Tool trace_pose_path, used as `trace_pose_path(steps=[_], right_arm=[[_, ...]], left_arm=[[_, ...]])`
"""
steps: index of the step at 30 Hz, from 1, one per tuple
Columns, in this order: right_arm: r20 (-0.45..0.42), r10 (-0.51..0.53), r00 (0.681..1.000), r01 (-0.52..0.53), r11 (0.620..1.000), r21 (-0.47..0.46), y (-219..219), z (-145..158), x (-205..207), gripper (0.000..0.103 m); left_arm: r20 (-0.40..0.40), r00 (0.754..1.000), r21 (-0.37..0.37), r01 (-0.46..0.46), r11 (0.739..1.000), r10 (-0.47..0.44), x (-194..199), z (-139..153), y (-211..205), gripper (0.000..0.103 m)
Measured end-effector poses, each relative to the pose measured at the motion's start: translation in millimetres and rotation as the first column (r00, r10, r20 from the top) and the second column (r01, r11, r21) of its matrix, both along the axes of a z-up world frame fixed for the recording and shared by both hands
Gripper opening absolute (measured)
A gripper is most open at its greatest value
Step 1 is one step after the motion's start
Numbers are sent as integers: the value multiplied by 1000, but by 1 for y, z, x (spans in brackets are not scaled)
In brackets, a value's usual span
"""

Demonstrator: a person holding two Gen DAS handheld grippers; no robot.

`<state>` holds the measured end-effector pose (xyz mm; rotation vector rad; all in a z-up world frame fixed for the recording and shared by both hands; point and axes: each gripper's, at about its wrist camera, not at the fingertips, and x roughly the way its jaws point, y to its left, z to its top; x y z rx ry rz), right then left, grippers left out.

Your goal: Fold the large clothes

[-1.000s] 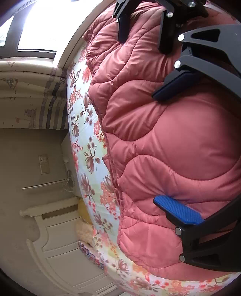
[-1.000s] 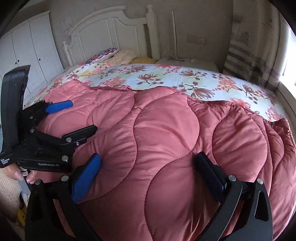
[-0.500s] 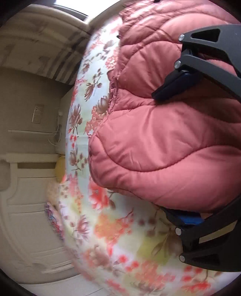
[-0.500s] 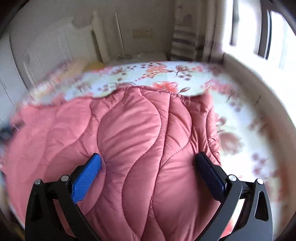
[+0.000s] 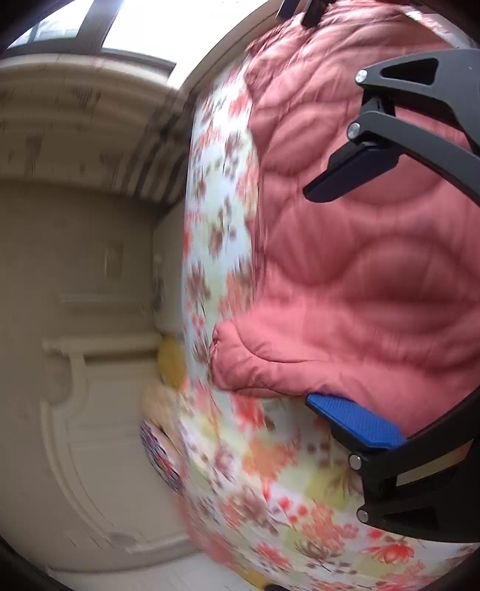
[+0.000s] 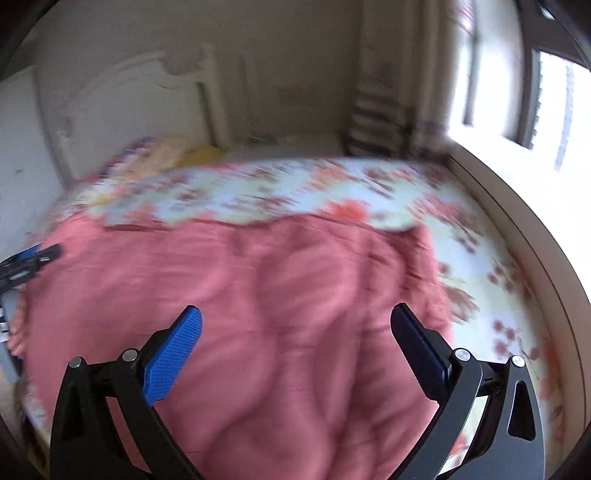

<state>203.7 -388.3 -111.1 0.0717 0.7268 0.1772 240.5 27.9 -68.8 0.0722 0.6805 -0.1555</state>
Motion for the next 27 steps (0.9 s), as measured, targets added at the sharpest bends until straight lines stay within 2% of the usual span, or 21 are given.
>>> trace_pose_path(steps=[2,4,5,6,7,11,13,16,19,20,22,25,27], right_arm=[[-4,93,996,-94,995,-28,30,0,-2,98],[-27,173,985,-174,982,-74,59,-14,-1,98],[-53,185,981,-189,977,-102,68,-26,3,98],[-52,188,981,-192,975,-107,73,-32,4,98],[-22,183,983,-185,977,-103,73,-37,4,99],[-61,182,981,-185,981,-54,64,-36,9,98],[-62,153,986,-157,986,-65,55,-27,7,98],[-15,44,999,-45,995,-90,23,-13,10,98],[-80,-125,989,115,987,-116,-19,-28,28,98],[-122,-157,980,145,985,-97,-33,-42,35,99],[-154,-159,975,167,985,34,-50,-48,36,98],[-126,-195,973,192,981,-34,-41,-31,36,98],[-84,-149,985,149,989,-6,-33,-17,37,98]], left_arm=[[-6,999,42,36,998,-36,-2,-9,-18,101],[-69,996,101,71,992,-65,6,-33,-36,101],[-82,995,118,65,991,-56,10,-46,-39,101],[-61,997,113,55,992,-48,11,-49,-39,101],[-63,997,110,53,993,-46,12,-49,-39,101],[-74,996,104,57,993,-49,15,-50,-37,101],[-75,996,101,56,993,-49,15,-50,-37,101],[-75,996,98,56,994,-48,14,-51,-38,101],[-75,996,93,59,994,-52,13,-51,-36,101],[-76,996,90,61,994,-55,13,-51,-37,101],[-77,996,91,62,994,-55,13,-52,-37,101],[-77,995,89,62,994,-56,13,-52,-37,101],[-77,995,89,62,994,-55,14,-51,-37,101]])
